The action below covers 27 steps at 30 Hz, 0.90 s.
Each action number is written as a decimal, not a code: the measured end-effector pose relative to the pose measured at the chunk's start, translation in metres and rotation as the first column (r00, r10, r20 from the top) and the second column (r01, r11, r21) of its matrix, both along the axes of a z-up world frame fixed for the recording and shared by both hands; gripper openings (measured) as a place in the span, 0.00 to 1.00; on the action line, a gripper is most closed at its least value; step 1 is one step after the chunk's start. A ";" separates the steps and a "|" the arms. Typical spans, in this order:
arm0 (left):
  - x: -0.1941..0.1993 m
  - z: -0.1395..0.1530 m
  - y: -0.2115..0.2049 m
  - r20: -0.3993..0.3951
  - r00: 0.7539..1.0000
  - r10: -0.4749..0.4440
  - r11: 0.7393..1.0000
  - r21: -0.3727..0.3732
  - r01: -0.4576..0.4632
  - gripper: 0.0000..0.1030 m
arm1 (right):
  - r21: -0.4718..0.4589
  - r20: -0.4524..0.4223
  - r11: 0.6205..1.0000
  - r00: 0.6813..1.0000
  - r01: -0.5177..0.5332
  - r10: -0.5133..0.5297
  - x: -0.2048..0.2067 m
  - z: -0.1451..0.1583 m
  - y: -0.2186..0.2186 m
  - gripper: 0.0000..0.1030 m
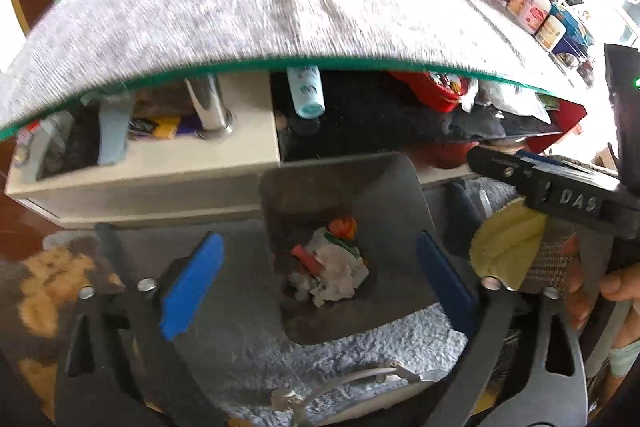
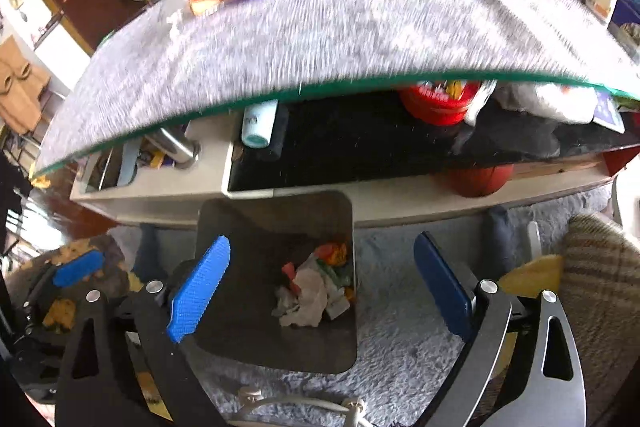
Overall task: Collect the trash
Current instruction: 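Raise both tools back over the table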
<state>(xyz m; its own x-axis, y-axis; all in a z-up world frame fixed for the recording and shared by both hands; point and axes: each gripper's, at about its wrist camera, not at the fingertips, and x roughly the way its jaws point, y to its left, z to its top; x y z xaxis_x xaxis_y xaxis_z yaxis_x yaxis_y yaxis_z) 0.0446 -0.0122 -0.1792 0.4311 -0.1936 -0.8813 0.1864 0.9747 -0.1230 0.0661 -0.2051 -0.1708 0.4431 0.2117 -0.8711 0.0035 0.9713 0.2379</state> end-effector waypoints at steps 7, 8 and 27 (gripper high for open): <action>0.014 0.040 0.004 0.070 0.997 0.018 1.000 -0.003 -0.017 0.92 | 0.021 0.109 1.000 0.994 0.017 -0.019 0.017 0.056 -0.011 0.97; 0.018 0.046 0.005 0.079 0.997 0.024 1.000 -0.003 -0.024 0.92 | 0.018 0.117 1.000 0.993 0.015 -0.017 0.021 0.060 -0.011 0.97; 0.129 0.090 0.037 0.162 0.978 0.129 0.992 -0.016 -0.128 0.92 | -0.011 0.178 0.999 0.984 0.033 -0.031 0.140 0.083 -0.006 0.96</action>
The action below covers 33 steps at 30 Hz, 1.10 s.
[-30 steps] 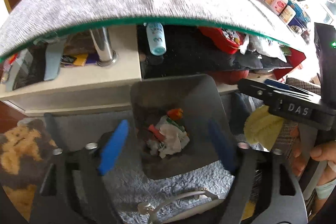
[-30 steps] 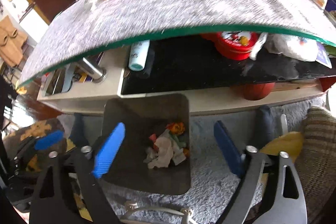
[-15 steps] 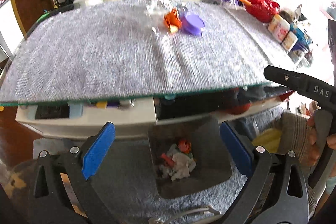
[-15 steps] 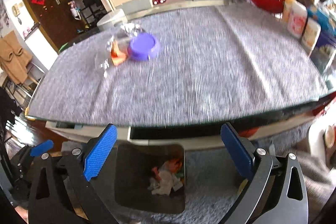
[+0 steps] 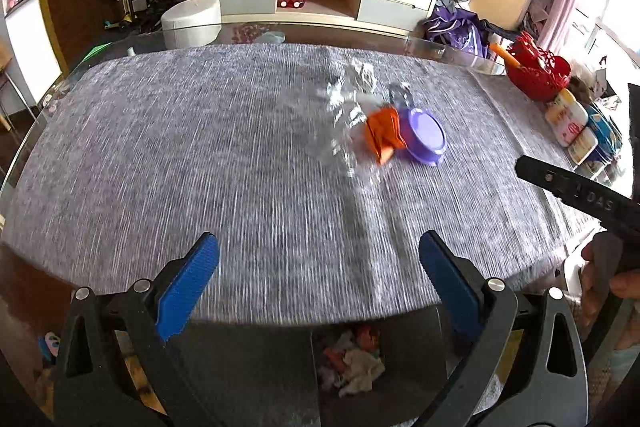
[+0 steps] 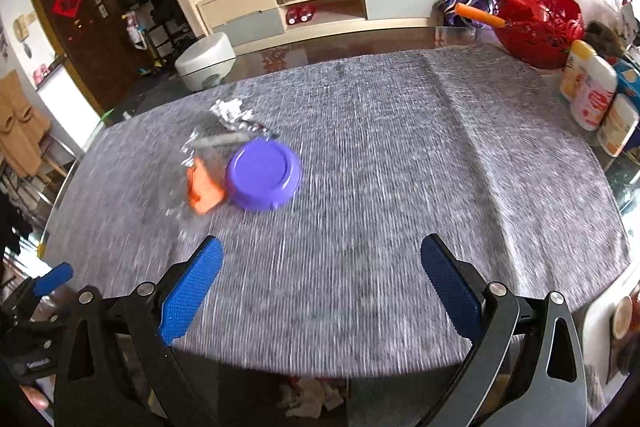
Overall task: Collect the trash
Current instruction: 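Raise both tools back over the table, then grasp the orange scoop with the left gripper while the right grasps the purple lid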
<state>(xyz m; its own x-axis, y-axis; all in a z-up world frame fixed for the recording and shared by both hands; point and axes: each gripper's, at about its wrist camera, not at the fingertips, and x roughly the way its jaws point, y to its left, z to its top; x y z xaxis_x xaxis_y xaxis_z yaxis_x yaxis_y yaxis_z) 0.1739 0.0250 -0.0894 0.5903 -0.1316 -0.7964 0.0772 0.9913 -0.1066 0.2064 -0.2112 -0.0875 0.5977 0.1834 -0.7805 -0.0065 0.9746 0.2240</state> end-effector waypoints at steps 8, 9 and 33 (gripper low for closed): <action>0.037 -0.017 -0.004 -0.029 0.999 -0.030 1.000 0.002 0.030 0.92 | 0.011 -0.032 0.997 0.997 -0.071 0.072 0.060 -0.023 0.030 0.85; 0.040 -0.019 -0.005 -0.034 0.999 -0.035 0.999 -0.001 0.035 0.92 | 0.007 -0.037 0.997 0.996 -0.082 0.082 0.064 -0.026 0.034 0.85; 0.080 -0.033 -0.039 -0.049 0.992 -0.117 0.993 -0.019 0.116 0.92 | 0.000 -0.049 0.989 0.988 -0.145 0.145 0.093 -0.052 0.055 0.76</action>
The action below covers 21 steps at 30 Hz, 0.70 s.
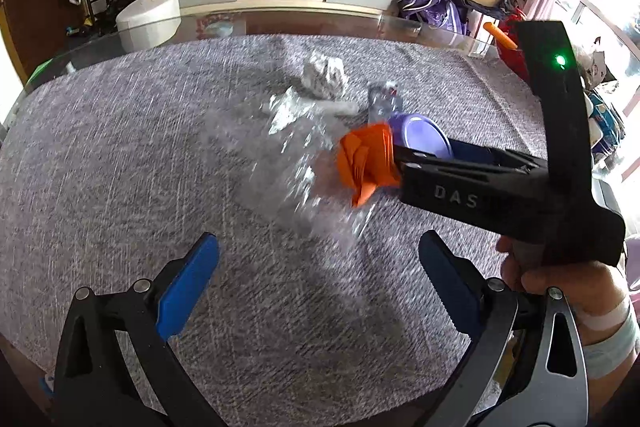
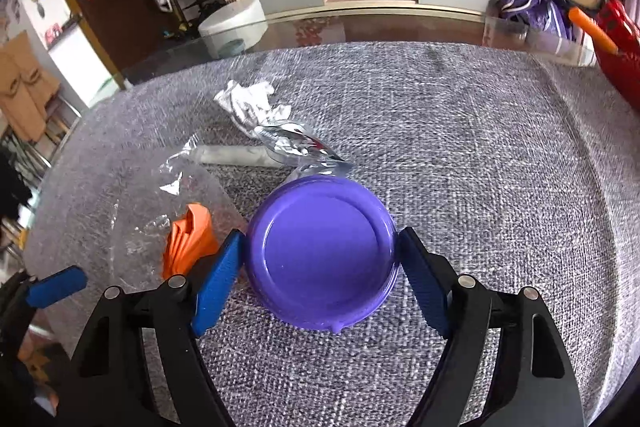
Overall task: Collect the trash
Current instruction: 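Grasp the orange scoop with the left gripper while the right grasps the purple lid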
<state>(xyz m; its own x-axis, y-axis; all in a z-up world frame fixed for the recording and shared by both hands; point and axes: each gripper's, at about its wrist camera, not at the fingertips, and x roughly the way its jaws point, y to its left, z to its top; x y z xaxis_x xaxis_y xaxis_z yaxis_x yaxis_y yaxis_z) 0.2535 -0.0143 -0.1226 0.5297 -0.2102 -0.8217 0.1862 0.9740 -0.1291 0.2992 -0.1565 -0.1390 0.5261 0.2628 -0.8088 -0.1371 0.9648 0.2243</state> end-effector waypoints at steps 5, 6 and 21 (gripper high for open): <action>0.014 0.004 -0.012 0.030 0.999 -0.020 1.000 0.005 0.019 0.87 | 0.053 0.013 0.998 0.999 0.035 -0.036 0.002 0.011 -0.028 0.76; 0.018 0.004 -0.016 0.031 0.999 -0.027 1.000 0.009 0.027 0.83 | 0.058 0.016 0.997 0.999 0.046 -0.047 0.002 0.013 -0.033 0.76; 0.027 0.011 -0.031 0.036 0.998 -0.056 0.998 -0.017 0.056 0.08 | 0.086 0.031 0.993 0.996 0.086 -0.089 -0.011 0.031 -0.058 0.76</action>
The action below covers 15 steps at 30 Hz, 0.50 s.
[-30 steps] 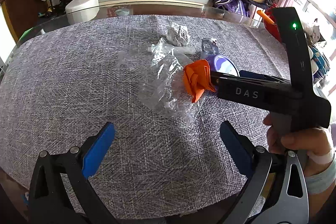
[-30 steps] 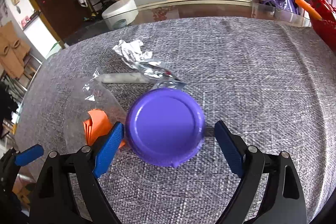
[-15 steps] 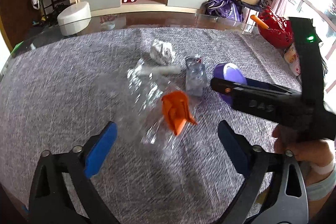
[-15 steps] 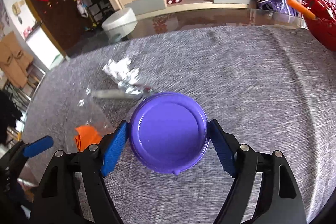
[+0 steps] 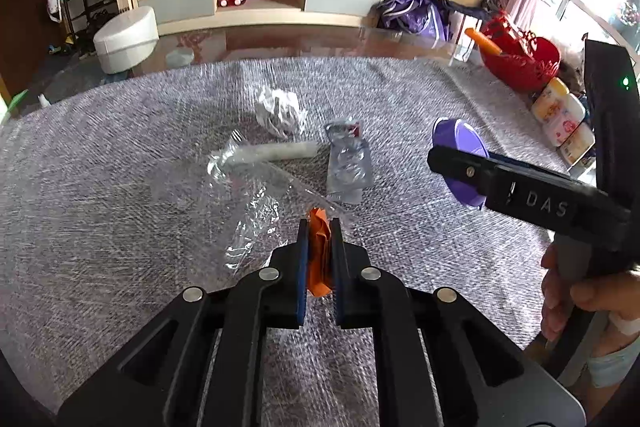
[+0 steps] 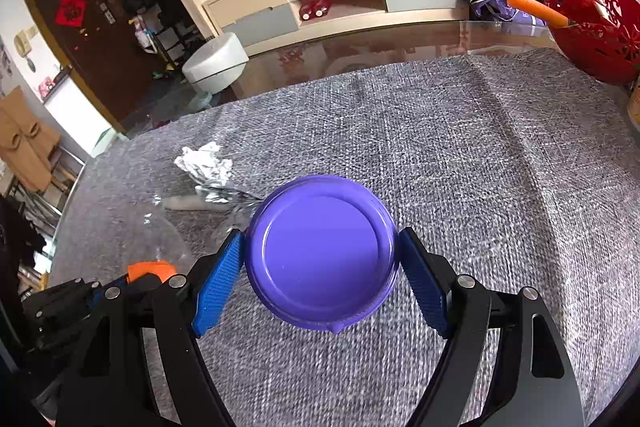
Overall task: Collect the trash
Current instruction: 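Grasp the orange scoop with the left gripper while the right grasps the purple lid, then lower the scoop and lid into the bin and open both grippers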
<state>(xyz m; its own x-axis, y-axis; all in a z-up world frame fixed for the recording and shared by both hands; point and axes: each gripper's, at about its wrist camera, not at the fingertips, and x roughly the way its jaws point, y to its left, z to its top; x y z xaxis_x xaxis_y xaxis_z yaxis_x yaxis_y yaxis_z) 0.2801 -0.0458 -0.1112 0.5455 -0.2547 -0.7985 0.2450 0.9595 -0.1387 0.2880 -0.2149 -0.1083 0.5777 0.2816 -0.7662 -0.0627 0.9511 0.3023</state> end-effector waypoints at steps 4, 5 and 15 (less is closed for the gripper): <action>-0.020 0.027 0.000 0.051 0.999 0.003 1.000 -0.001 -0.003 0.08 | -0.017 0.039 1.000 0.999 -0.013 0.014 -0.020 0.024 0.003 0.76; -0.025 0.033 0.000 0.063 0.998 0.004 1.000 -0.001 -0.004 0.08 | -0.021 0.048 1.000 0.999 -0.013 0.014 -0.024 0.029 0.004 0.76; -0.099 0.087 0.011 0.148 0.988 0.034 0.999 -0.009 -0.033 0.08 | -0.057 0.148 0.998 0.988 -0.028 0.036 -0.103 0.088 0.008 0.76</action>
